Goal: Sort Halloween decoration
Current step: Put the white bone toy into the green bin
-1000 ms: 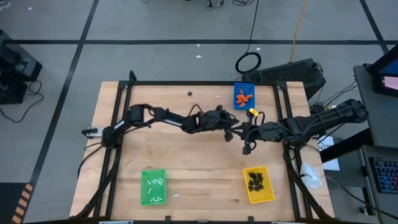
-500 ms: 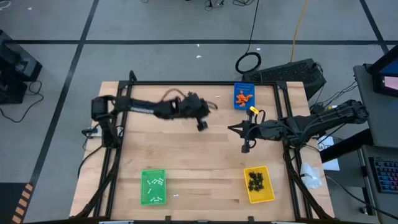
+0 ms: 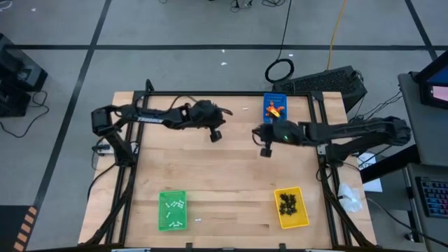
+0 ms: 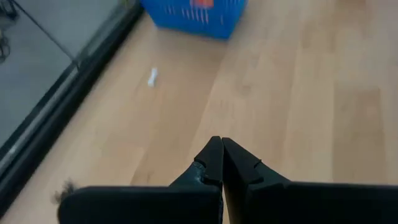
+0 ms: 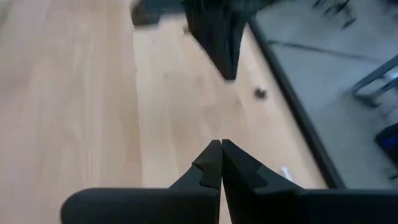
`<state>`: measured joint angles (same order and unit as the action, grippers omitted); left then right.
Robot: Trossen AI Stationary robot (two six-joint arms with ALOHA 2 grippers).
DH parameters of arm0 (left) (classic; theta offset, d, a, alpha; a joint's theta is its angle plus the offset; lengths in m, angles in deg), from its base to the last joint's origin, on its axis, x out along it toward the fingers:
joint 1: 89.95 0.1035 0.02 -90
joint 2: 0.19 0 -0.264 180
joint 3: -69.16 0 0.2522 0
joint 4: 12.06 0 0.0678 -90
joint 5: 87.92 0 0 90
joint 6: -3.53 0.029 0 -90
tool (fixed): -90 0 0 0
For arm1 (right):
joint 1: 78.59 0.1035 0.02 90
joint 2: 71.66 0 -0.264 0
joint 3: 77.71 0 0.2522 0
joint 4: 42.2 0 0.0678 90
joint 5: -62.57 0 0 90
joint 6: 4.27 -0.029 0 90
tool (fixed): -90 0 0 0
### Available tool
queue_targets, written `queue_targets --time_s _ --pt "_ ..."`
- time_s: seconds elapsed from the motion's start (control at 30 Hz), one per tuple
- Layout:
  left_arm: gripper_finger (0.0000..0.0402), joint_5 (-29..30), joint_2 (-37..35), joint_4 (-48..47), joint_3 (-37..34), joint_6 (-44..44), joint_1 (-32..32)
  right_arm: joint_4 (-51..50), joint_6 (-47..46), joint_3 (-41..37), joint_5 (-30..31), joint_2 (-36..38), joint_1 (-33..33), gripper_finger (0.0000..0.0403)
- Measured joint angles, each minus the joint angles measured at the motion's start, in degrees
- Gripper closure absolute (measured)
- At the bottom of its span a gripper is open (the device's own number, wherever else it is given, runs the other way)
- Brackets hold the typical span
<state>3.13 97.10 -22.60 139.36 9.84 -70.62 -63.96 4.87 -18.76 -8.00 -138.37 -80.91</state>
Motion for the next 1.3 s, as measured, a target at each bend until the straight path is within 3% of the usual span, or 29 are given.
queue_targets --time_s 0.23,0.57,0.73,0.93,1.3 --pt "0.0402 -0.88 -7.94 15.63 -13.42 -3.66 -0.74 -1.01 5.23 4.4 -18.3 -7.09 -15.43 0.0403" --pt "0.0402 -0.8 -19.58 26.57 -24.81 -4.51 -4.89 -19.52 13.13 27.69 -26.84 -28.57 -27.45 0.0377" --pt "0.0402 0.63 -24.97 30.0 -31.8 -5.99 -5.86 -28.29 16.85 38.23 -27.03 -37.99 -31.63 0.0331" --pt "0.0402 0.69 -30.03 34.01 -38.31 -6.03 -5.88 -32.99 21.74 45.01 -27.0 -46.72 -34.31 0.0282" --pt "0.0402 1.13 -31.76 33.91 -41.27 -6.01 -5.86 -40.75 23.66 55.66 -23.86 -58.24 -36.8 0.0274"
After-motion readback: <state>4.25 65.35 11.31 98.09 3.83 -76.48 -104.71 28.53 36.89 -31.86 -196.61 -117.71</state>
